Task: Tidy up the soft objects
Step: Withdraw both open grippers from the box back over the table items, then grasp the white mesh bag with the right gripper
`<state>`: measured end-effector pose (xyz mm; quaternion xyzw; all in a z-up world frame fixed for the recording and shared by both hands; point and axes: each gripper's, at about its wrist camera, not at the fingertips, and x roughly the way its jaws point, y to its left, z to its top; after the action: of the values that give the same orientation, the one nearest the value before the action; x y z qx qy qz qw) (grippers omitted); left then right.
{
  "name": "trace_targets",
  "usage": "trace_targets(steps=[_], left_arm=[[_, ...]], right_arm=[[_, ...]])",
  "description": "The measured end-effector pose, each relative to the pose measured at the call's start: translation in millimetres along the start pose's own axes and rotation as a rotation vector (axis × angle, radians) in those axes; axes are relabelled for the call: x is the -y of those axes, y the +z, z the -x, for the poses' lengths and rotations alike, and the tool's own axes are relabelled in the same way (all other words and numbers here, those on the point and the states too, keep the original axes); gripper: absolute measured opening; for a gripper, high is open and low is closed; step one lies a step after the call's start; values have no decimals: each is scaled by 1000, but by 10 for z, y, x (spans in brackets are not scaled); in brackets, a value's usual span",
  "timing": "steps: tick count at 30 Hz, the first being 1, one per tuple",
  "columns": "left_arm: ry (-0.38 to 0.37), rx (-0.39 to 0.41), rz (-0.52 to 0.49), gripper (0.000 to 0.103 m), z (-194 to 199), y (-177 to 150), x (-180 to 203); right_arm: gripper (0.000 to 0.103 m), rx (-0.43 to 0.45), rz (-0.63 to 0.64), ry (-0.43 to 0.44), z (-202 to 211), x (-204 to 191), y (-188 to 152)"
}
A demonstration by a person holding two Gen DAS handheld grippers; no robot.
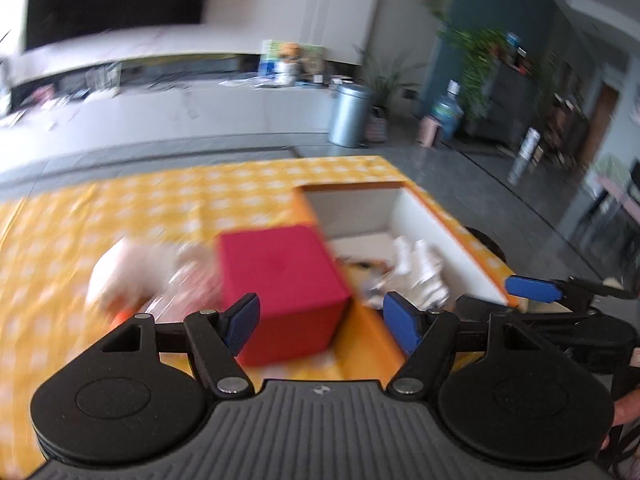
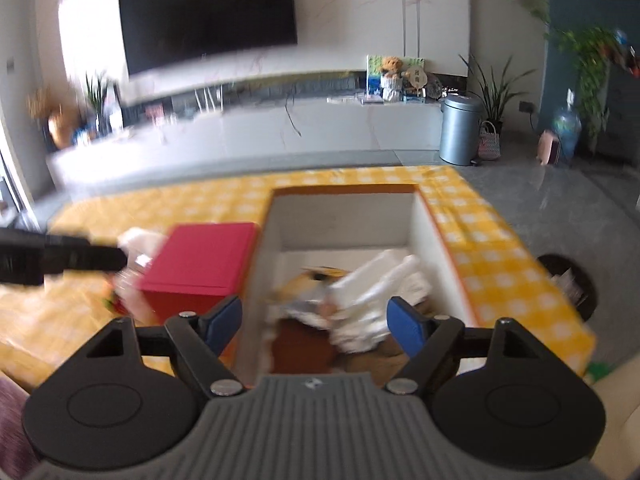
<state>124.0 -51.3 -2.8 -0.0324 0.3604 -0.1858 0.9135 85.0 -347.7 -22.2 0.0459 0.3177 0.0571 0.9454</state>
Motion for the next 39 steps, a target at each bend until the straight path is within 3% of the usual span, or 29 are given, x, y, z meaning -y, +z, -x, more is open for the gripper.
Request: trace_targets(steps=[5,8,13,23,29,33,39], left_arm=[[118,39,72,83,331,-309,-467],[173,38,106,83,486,-445,-697],[230,46,130,81,668,-596,-979],[242,101,152,81,863,-766,-1538],[216,90,109,77,804,-693,-1762],[193,80,67,76,719,-618,-1891],[134,26,15,76,436,-475,-2046]], right_arm=[[79,46,-66,28,69,-507,-251],[79,19,-87,73,20,-832,-368],[79,-41,6,114,-130,-1426,-468],[76,-16,160,171,-320,-2200,-429],[68,-29,237,200,-514,-2508,-324],[57,-44,319,219,-678,-2669,-214],[53,-74,418,236,-971,-2802,-50]])
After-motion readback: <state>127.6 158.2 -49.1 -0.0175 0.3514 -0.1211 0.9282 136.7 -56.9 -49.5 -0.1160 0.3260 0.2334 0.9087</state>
